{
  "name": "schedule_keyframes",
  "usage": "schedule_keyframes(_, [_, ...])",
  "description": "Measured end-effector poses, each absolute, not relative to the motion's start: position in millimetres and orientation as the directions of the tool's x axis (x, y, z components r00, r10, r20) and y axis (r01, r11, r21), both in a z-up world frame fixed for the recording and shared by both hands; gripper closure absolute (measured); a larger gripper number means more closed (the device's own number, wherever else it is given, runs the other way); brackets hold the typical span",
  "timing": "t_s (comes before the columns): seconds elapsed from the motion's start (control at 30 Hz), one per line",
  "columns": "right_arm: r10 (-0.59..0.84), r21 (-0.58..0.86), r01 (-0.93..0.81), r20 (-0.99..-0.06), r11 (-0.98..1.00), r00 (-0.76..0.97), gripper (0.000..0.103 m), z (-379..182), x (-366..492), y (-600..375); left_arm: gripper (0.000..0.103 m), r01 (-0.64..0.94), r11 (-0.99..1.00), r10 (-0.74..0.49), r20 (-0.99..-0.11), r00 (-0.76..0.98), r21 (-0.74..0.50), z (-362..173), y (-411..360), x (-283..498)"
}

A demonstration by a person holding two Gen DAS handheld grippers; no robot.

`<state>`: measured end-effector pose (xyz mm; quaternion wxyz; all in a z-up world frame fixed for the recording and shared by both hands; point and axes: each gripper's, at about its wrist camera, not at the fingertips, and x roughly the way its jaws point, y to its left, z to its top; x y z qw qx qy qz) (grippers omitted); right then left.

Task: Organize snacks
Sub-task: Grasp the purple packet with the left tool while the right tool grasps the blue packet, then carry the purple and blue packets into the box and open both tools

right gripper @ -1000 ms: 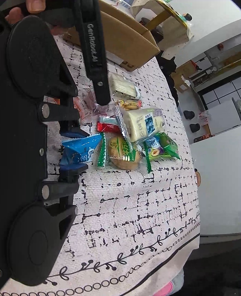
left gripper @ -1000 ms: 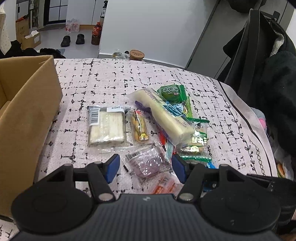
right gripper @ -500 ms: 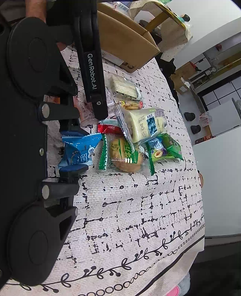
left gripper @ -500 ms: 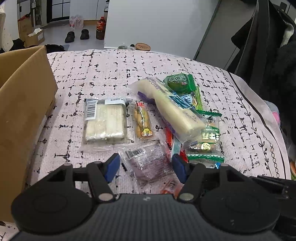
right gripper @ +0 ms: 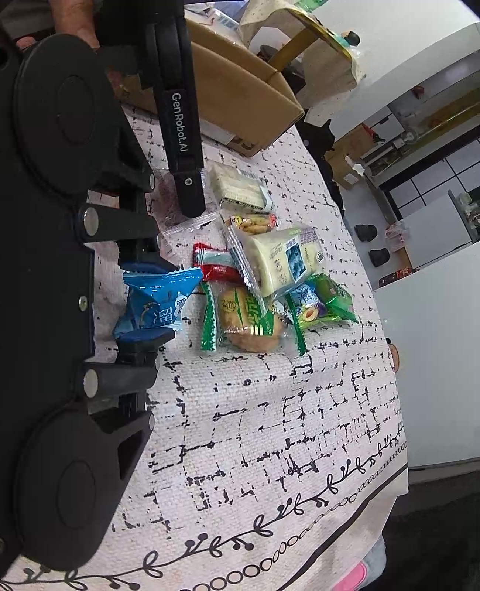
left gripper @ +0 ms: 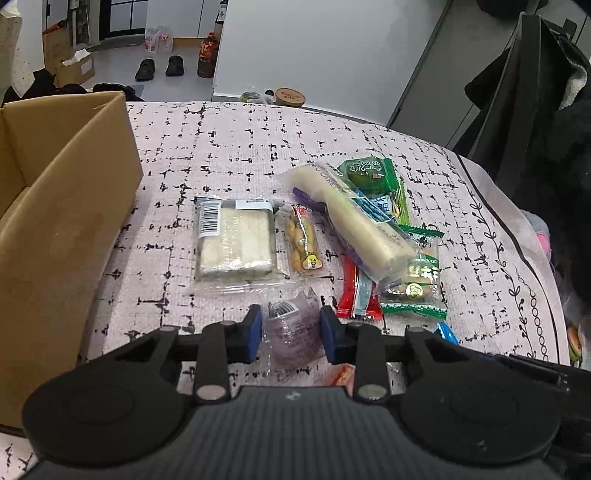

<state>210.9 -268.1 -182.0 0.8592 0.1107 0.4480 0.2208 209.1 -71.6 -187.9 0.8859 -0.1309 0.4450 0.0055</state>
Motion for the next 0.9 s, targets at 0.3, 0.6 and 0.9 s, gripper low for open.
schedule_keyframes(0.3, [0.5,0.408,-0.289,-0.693,0.866,0.519,0.075,-171,208,-263,0.074,-0.125,0.963,-0.113,-0.776,0.621,-0.24,-178,-63,195])
schedule_keyframes(0.6, [0.528,0.428,-0.31,-0.658,0.849,0.536,0.075,-157,210,-254,0.074,-0.136,0.956,-0.112,-0.751,0.651,-0.26,-159,-49,182])
schedule_keyframes(0.9, [0.562,0.438,-0.353,-0.613,0.827,0.555,0.075,-134,214,-235,0.074,-0.144,0.952,-0.097,-0.712,0.696,-0.271,-132,-33,172])
